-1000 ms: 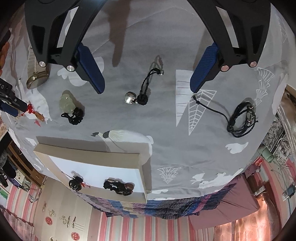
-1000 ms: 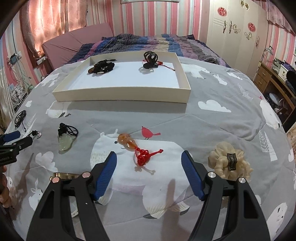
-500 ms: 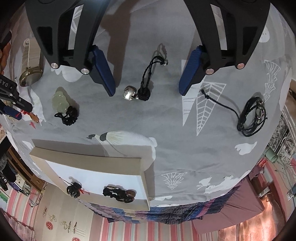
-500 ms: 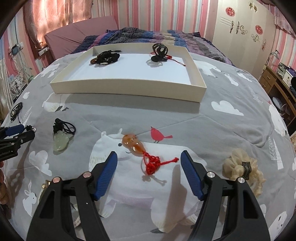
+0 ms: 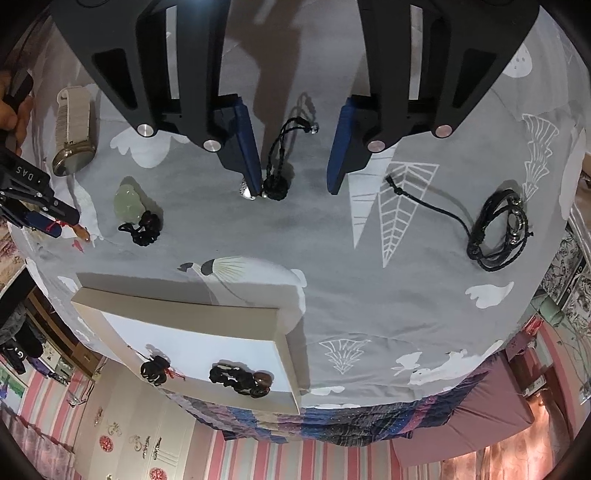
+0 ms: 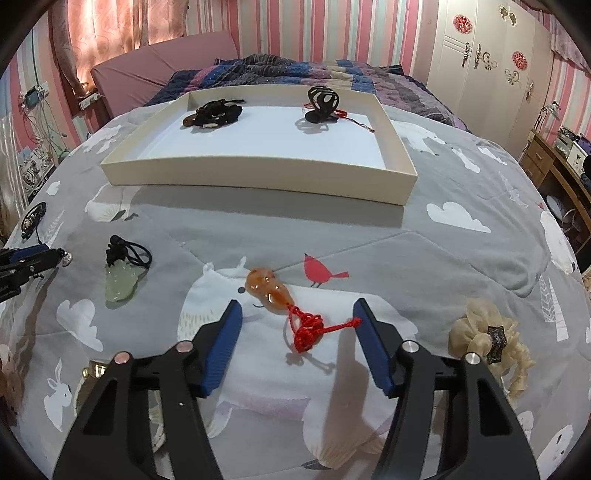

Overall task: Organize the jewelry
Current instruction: 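Close the left tool on the black cord with silver bead while the right tool grasps the red gourd charm, then carry the black cord with the left tool while the right tool carries the red gourd charm into the tray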

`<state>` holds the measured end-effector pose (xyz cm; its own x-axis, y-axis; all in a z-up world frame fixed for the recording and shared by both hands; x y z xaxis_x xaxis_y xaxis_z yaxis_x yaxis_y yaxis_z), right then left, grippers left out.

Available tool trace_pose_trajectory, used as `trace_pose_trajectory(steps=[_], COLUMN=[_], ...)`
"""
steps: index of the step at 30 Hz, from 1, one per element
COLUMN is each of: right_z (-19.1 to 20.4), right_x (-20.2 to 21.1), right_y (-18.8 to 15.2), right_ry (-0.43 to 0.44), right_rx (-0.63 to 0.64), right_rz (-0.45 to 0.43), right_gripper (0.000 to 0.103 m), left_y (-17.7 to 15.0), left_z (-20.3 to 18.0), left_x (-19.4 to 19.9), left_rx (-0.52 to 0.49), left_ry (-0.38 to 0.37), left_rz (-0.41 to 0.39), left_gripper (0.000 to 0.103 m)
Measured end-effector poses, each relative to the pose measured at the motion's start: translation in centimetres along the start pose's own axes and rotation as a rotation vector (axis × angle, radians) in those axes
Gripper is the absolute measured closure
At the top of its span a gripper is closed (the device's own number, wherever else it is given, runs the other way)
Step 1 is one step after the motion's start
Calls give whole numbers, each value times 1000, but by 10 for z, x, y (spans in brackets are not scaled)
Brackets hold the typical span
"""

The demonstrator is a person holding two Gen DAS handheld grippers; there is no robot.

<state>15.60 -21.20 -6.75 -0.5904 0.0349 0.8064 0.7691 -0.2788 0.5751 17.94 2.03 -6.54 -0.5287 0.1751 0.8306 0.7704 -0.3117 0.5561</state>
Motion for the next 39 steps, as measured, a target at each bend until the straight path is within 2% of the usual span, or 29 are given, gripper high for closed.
trace_pose_trajectory(steps=[6, 8, 10, 13, 17, 21, 25, 26, 33, 39], right_z=[5, 6, 7, 9, 9, 6, 0, -1, -4, -5], right_x=[-4, -4, -6, -6, -6, -4, -4, -3, 7, 15], right_y=[2, 2, 2, 3, 2, 1, 2, 2, 13, 31], right_ry=[2, 1, -3, 4, 12, 36, 59, 63, 103, 162], right_rx=[13, 13, 16, 18, 12, -2, -17, -18, -31, -51], right_rz=[9, 8, 14, 14, 17, 22, 24, 24, -1, -13], right_gripper=[53, 55, 58, 65, 74, 88, 89, 96, 96, 97], left_y=[5, 7, 7, 8, 6, 6, 8, 9, 23, 46], left_z=[-6, -5, -4, -5, -7, -7, -8, -8, -8, -10], left_x=[-5, -6, -7, -8, -7, -5, 3, 5, 18, 27], left_rx=[-37, -31, -30, -34, -40, -36, -38, -39, -26, -21], left_ry=[7, -2, -10, -25, -25, -25, -22, -21, -13, -30], left_rz=[2, 5, 11, 9, 10, 3, -14, -18, -42, -71], left_gripper=[69, 73, 87, 93, 94, 95, 95, 95, 95, 95])
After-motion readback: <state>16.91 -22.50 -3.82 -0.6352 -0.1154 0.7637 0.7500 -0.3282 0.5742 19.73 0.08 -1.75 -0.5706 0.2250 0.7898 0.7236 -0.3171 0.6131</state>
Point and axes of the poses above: each gripper's, at about its wrist camera, not at the fingertips, and x roughly against the way its jaws point, z to its left, y to its top, the point moved 2 cm from there along -x, roughly the way its jaws point, and after that the axes turned 10 degrees about -x, right-handed, at the moved point
